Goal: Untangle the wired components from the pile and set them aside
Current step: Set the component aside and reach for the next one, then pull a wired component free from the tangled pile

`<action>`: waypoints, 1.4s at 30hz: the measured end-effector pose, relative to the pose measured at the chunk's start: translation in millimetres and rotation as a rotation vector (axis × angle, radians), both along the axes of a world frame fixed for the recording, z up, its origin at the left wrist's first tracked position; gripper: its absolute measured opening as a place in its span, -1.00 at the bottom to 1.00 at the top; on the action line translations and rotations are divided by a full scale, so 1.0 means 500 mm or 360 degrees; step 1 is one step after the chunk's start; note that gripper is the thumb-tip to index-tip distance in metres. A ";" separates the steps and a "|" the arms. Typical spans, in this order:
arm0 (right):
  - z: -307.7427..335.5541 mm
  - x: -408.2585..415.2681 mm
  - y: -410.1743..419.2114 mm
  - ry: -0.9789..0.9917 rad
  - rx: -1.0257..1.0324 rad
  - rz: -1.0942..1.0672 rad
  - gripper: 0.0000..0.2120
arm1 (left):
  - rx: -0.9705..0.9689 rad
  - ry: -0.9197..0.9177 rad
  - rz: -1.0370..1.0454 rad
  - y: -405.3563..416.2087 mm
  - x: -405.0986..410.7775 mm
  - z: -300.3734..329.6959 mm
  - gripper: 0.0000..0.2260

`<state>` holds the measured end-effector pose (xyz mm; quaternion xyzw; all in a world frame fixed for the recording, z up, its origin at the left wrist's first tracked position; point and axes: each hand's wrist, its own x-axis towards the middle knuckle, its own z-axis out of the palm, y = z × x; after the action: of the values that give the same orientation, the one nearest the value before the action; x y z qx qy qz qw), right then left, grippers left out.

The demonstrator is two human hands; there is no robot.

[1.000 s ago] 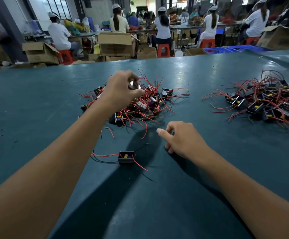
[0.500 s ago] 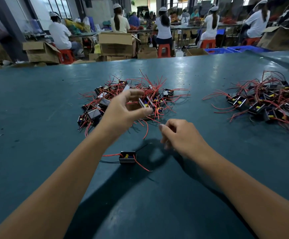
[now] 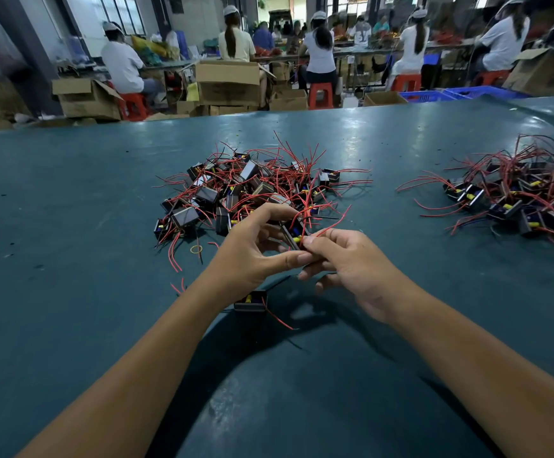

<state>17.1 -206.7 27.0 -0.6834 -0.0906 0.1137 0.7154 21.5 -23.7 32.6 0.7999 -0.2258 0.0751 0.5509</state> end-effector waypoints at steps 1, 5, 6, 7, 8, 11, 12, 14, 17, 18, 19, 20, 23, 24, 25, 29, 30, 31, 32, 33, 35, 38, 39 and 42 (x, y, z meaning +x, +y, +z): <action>0.001 0.002 -0.001 -0.0037 -0.0031 -0.0020 -0.84 | -0.0078 0.0056 -0.0009 -0.001 -0.001 0.000 -0.63; 0.003 0.008 -0.012 -0.0224 -0.0141 -0.0117 -0.84 | -0.0335 0.0181 0.0067 -0.014 0.004 -0.005 -0.85; 0.002 0.008 -0.014 -0.0316 -0.0220 -0.0138 -0.85 | -0.0333 0.0197 0.0067 -0.018 0.004 -0.007 -0.84; 0.002 0.007 -0.015 -0.0413 -0.0313 -0.0152 -0.87 | -0.0309 0.0203 0.0056 -0.021 0.004 -0.010 -0.83; 0.002 0.006 -0.016 -0.0499 -0.0397 -0.0163 -0.88 | -0.0291 0.0207 0.0050 -0.024 0.003 -0.014 -0.81; 0.001 0.004 -0.018 -0.0629 -0.0493 -0.0192 -0.90 | -0.0342 0.0223 0.0063 -0.030 0.003 -0.018 -0.84; 0.001 0.003 -0.018 -0.0650 -0.0512 -0.0192 -0.90 | -0.0373 0.0229 0.0067 -0.031 0.002 -0.018 -0.87; 0.001 0.001 -0.019 -0.0741 -0.0610 -0.0196 -0.85 | -0.0411 0.0239 0.0088 -0.031 0.002 -0.017 -0.88; -0.006 -0.003 -0.018 -0.0916 -0.0727 -0.0281 -0.79 | -0.0422 0.0197 0.0083 -0.030 0.000 -0.019 -0.86; -0.007 -0.002 -0.017 -0.0963 -0.0736 -0.0328 -0.81 | -0.0427 0.0181 0.0070 -0.032 -0.001 -0.018 -0.86; -0.006 -0.002 -0.017 -0.1000 -0.0749 -0.0371 -0.84 | -0.0427 0.0170 0.0053 -0.034 -0.003 -0.017 -0.85; -0.005 -0.002 -0.016 -0.1044 -0.0788 -0.0405 -0.86 | -0.0419 0.0162 0.0038 -0.035 -0.005 -0.016 -0.84; -0.003 0.002 -0.015 -0.1213 -0.0968 -0.0467 -0.86 | -0.0365 0.0164 0.0028 -0.038 -0.001 -0.018 -0.81; -0.004 0.003 -0.014 -0.1222 -0.0976 -0.0495 -0.87 | -0.0359 0.0170 0.0042 -0.038 0.001 -0.021 -0.80; -0.005 0.004 -0.013 -0.1193 -0.0944 -0.0530 -0.88 | -0.0358 0.0175 0.0060 -0.038 0.002 -0.023 -0.80; -0.008 0.009 -0.006 -0.0812 -0.0524 -0.0601 -0.93 | -0.0306 0.0099 0.0080 -0.043 0.004 -0.023 -0.77; -0.008 0.010 -0.003 -0.0718 -0.0416 -0.0616 -0.93 | -0.0281 0.0068 0.0087 -0.045 0.003 -0.022 -0.75; -0.007 0.010 -0.001 -0.0643 -0.0326 -0.0633 -0.93 | -0.0258 0.0044 0.0102 -0.045 0.002 -0.022 -0.75; -0.006 0.010 0.002 -0.0574 -0.0230 -0.0643 -0.93 | -0.0242 0.0031 0.0121 -0.046 0.002 -0.022 -0.76; -0.004 0.009 0.004 -0.0506 -0.0127 -0.0640 -0.91 | -0.0240 0.0029 0.0140 -0.045 0.001 -0.021 -0.77; 0.001 0.009 0.006 -0.0364 0.0050 -0.0619 -0.89 | -0.0264 0.0050 0.0165 -0.043 -0.001 -0.019 -0.79; 0.016 0.013 -0.001 -0.0131 0.0311 -0.0633 -0.83 | -0.0310 0.0140 0.0207 -0.039 0.000 -0.014 -0.87; 0.021 0.017 -0.007 -0.0055 0.0417 -0.0646 -0.82 | -0.0341 0.0172 0.0227 -0.036 0.001 -0.013 -0.90; 0.036 0.036 -0.040 0.0154 0.0675 -0.0734 -0.82 | -0.0438 0.0234 0.0302 -0.026 0.008 -0.013 -0.92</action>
<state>35.1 -226.5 45.0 -0.5153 0.0792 -0.0407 0.8524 25.4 -36.9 26.0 0.7380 -0.0961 0.0983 0.6606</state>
